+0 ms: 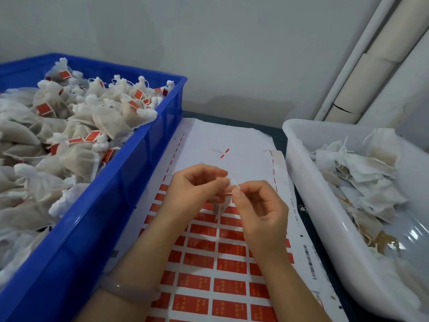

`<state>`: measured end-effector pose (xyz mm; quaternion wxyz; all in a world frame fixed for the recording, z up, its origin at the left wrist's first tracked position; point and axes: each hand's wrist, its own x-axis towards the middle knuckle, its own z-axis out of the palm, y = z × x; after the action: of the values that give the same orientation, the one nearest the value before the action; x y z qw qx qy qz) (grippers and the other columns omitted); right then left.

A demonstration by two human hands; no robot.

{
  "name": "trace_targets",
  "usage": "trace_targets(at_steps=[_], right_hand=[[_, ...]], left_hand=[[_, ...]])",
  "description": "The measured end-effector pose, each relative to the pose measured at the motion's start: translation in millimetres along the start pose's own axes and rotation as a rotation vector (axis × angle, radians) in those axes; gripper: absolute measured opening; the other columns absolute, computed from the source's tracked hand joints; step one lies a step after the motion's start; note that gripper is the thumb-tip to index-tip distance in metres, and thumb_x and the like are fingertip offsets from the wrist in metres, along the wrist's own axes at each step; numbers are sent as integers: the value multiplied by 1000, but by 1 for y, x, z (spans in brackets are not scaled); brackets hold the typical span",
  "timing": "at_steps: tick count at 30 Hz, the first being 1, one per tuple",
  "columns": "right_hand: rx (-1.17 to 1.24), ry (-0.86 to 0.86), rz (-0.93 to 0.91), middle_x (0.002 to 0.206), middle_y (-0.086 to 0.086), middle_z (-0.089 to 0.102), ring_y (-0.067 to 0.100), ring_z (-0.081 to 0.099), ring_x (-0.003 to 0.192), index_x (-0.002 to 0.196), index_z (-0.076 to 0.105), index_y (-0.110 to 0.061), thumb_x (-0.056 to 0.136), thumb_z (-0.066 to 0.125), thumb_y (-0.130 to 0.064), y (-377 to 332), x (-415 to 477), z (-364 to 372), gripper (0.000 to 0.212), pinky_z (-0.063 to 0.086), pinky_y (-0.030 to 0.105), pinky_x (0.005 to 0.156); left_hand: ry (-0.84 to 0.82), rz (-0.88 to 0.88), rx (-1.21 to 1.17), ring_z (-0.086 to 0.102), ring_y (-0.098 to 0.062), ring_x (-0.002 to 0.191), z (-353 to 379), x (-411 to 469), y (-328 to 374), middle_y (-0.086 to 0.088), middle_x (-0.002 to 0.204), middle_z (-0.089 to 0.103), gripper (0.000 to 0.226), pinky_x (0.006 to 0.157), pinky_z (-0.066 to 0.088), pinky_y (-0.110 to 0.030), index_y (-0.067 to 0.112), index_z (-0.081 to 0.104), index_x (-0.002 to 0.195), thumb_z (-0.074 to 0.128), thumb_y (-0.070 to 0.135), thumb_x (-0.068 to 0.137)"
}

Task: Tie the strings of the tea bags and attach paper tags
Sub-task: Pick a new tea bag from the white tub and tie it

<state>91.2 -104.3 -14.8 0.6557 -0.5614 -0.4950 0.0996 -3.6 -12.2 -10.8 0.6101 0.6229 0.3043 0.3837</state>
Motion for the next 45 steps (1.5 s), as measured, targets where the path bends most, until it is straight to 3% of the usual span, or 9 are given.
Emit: trace_targets(at_steps=[5, 11, 16, 22, 28, 31, 37, 42, 45], right_hand=[[25, 38, 17, 79, -9, 66, 9, 63, 75, 78, 61, -25, 81, 59, -20, 3, 0, -1, 7, 50, 12, 66], [-11, -7, 105, 99, -21, 65, 2, 61, 99, 84, 58, -24, 87, 56, -20, 11, 6, -7, 5, 49, 13, 80], [-6, -101, 154, 74, -7, 62, 5, 58, 65, 82, 58, -20, 90, 57, -15, 11, 8, -12, 10, 48, 14, 57], [11, 15, 134, 75, -8, 64, 10, 62, 69, 82, 58, -23, 88, 59, -13, 13, 6, -9, 11, 51, 16, 59], [-47, 85, 62, 78, -13, 62, 4, 60, 71, 83, 56, -28, 89, 59, -14, 19, -1, 0, 16, 47, 10, 60], [-74, 108, 3, 82, -14, 62, 4, 60, 74, 84, 56, -30, 88, 58, -20, 20, 0, 1, 11, 47, 9, 62], [-91, 131, -45, 82, -11, 62, 5, 60, 77, 86, 56, -27, 88, 57, -15, 23, 1, 3, 12, 48, 11, 67], [-130, 73, -84, 80, -12, 61, 2, 60, 74, 88, 58, -18, 88, 55, -11, 22, 0, 1, 8, 47, 8, 64], [-154, 4, -133, 82, -8, 62, 4, 61, 77, 87, 59, -15, 88, 56, -11, 19, 0, 2, 5, 47, 8, 69]], left_hand=[[-11, -6, 96, 69, -11, 65, 1, -1, 1, 9, 65, 68, 17, 57, 53, -17, 24, 68, 86, 67, 8, 82], [-181, 122, 104, 69, -19, 74, 1, -7, 6, 2, 80, 69, 20, 64, 58, -29, 23, 68, 88, 65, 5, 82], [-188, 151, 101, 67, -26, 70, 2, -8, 5, -7, 79, 67, 22, 66, 59, -33, 23, 55, 88, 69, 7, 81], [-119, 108, 79, 69, -16, 65, 2, -6, 3, -6, 71, 69, 24, 58, 54, -20, 10, 50, 67, 68, -1, 78], [-71, 198, 396, 67, -8, 68, 3, -6, 2, 6, 72, 67, 24, 66, 58, -23, 24, 62, 76, 64, 1, 81], [14, 288, 568, 64, 0, 69, 5, -8, 4, 19, 74, 64, 18, 69, 52, -10, 27, 68, 80, 66, 10, 83], [39, 360, 766, 62, -6, 73, 14, -9, 2, 2, 87, 72, 16, 68, 44, -8, 17, 73, 97, 59, 18, 90], [-46, 59, 341, 64, 0, 73, 16, -10, -1, 16, 73, 68, 19, 58, 48, -7, 29, 70, 88, 54, 21, 92], [22, -199, 65, 66, -9, 70, 17, -7, 3, 11, 67, 68, 27, 64, 52, -19, 27, 70, 72, 58, 49, 83]])
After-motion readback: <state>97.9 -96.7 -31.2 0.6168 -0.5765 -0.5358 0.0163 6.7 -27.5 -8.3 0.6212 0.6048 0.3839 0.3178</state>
